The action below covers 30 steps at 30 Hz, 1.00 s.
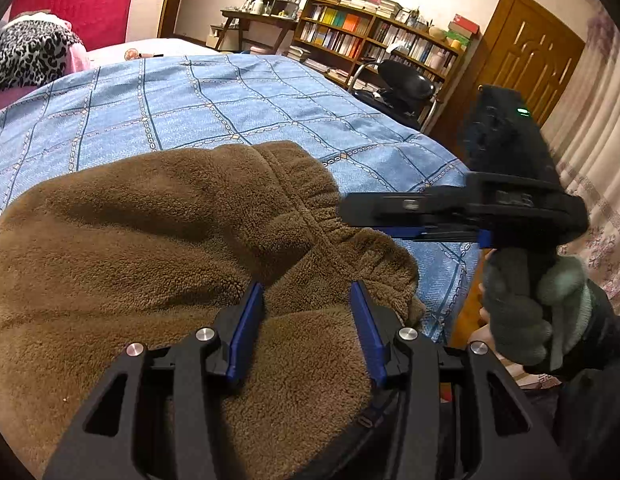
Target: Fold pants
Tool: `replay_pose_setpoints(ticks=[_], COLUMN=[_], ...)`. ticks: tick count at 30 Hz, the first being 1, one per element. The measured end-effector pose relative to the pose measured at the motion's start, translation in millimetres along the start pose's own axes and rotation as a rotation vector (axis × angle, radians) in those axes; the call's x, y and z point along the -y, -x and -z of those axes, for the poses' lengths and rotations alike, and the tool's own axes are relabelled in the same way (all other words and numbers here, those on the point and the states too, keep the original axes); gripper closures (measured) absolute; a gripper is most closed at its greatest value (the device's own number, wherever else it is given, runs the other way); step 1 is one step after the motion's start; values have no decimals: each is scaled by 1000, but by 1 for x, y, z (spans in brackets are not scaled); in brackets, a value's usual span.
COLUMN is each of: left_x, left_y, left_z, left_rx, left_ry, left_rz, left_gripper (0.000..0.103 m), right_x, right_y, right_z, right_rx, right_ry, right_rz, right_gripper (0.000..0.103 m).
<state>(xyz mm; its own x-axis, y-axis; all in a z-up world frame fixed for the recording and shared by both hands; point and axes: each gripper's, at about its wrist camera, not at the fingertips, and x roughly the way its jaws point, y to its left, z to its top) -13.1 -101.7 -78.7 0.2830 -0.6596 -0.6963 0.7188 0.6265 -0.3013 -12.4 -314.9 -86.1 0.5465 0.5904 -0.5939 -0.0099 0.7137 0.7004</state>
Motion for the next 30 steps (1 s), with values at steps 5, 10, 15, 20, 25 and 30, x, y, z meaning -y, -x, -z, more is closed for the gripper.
replay_pose_setpoints(ticks=[5,10,15,20,25,30], left_x=[-2,-3,-3,-2,2,22], left_y=[-2,-1,-1,1,9,25], left_z=[-2,-4,-2,-1,-6,-19], left_rx=[-1,2,5,10,34,96], left_ry=[9,4,5,7,12,-46], left_rz=[0,4,9,6,8,45], left_gripper=[57,57,57,57,57,53], right_x=[9,2,2,-3,-15,-29], right_y=[-18,-20,-27,-36,-18,22], right_z=[-5,-2,0,-6,-10,-15], right_rx=[-17,-54,-69,-58,-10,69], right_ry=[-37,-19,-22,-20,23,81], right_rz=[-20,-89,-93,-92,-89,-81], right_gripper=[44,44,44,66,80,81])
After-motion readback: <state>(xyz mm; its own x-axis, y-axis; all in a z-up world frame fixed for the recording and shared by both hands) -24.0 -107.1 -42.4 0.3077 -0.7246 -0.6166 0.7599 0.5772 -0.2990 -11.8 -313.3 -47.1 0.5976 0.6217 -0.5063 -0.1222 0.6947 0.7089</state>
